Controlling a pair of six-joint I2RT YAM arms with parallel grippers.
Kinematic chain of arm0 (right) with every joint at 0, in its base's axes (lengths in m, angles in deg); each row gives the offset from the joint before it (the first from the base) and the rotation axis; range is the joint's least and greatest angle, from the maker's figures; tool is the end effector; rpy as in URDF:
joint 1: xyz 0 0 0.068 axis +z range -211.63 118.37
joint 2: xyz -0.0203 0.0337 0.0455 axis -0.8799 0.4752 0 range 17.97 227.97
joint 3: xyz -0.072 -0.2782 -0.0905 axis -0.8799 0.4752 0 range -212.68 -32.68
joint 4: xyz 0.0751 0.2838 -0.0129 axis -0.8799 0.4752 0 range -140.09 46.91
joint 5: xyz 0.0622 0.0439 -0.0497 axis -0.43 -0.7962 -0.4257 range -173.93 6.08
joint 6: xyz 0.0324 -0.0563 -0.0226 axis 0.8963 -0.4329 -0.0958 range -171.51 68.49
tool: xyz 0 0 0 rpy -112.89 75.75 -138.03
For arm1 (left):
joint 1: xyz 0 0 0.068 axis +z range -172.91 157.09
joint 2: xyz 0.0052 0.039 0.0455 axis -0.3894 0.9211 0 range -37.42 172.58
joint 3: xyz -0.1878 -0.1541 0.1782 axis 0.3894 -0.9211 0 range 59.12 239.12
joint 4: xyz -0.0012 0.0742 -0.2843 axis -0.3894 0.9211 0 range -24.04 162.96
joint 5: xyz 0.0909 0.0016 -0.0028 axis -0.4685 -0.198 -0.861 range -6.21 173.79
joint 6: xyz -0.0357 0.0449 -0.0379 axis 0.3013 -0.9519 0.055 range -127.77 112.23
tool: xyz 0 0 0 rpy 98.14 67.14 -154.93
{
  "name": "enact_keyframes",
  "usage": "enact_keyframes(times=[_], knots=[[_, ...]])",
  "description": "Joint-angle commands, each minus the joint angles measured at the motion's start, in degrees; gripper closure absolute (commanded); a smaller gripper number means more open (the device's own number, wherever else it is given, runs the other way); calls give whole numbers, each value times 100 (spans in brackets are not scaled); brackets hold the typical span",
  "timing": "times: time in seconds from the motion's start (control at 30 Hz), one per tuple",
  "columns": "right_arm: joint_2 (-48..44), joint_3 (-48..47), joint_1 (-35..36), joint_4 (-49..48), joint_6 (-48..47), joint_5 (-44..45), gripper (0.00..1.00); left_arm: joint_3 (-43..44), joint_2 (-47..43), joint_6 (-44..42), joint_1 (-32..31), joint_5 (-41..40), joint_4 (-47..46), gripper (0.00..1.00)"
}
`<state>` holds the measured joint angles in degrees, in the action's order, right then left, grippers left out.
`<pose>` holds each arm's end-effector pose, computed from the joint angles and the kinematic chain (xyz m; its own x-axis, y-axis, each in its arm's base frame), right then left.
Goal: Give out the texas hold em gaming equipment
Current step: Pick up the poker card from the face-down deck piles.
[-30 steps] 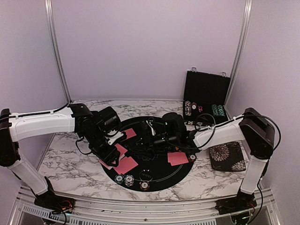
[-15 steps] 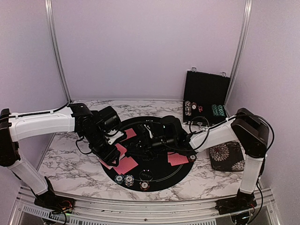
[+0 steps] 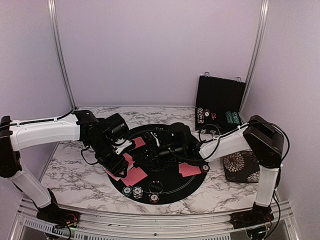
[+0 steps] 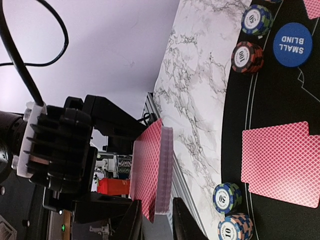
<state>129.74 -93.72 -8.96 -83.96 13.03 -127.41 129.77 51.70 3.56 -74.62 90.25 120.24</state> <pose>0.2494 0.3901 0.1745 -0.9571 -0.1747 -0.2311 -0.2608 0.1723 0.9499 0.2044 -0.2689 0.2518 -0.7375 0.6191 -0.2698 0.6687 0.7253 -0.1637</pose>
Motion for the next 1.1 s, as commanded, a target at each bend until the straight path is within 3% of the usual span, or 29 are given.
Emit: enact_keyframes(times=[0.0,0.5,1.07], knots=[[98,-220,55,-164,28,-72,82,193,25,-64,-19,51,65,49],[52,-207,60,-138,78,-99,100,177,51,-73,-20,57,65,49],[-201,144,-144,-472,365,-36,100,80,-26,-30,-22,57,65,49]])
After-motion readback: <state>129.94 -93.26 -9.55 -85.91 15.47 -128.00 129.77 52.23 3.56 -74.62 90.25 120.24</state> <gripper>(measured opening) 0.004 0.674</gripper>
